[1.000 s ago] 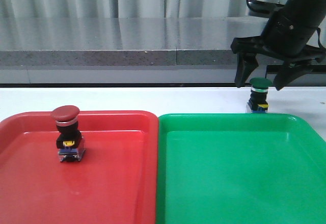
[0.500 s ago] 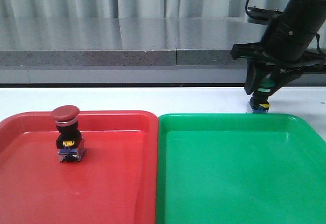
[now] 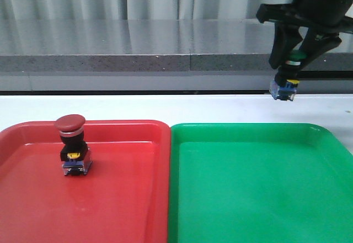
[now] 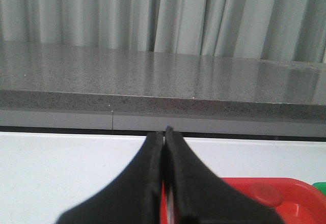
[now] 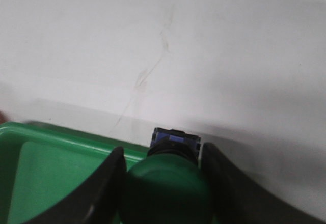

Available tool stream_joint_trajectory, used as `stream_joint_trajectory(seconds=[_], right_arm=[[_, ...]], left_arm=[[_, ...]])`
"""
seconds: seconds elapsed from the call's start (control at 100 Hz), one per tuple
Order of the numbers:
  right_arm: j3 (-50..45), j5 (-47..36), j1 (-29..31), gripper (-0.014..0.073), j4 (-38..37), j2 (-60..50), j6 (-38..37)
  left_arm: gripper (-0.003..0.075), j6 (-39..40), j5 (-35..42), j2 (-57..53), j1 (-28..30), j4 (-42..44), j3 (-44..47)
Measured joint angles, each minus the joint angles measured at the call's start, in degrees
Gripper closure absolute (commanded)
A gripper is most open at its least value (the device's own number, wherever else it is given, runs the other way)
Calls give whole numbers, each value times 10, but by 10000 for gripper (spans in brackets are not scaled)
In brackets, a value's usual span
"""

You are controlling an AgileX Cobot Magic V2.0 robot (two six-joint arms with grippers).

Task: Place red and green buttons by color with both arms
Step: 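Carry the green button toward the robot and lower it into the green tray, then open the right gripper and raise it away from the green button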

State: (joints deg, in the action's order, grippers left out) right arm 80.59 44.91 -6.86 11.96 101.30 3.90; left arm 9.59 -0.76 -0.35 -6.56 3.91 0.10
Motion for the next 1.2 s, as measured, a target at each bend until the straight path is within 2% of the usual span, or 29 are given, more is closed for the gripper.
stream_joint_trajectory(seconds=[0.24,0.63,1.1,1.2], right_arm=[[-57,1,-33,332,0,-51,-14],[-177,-90,-94,332,0,-66,-68],[-192,-118,-104,332,1,-24,-82],[-192,-121,-104,292,2,-23,-82]], left_arm=[[739,0,0,0,0,0,0],[739,0,0,0,0,0,0],[739,0,0,0,0,0,0],[739,0,0,0,0,0,0]])
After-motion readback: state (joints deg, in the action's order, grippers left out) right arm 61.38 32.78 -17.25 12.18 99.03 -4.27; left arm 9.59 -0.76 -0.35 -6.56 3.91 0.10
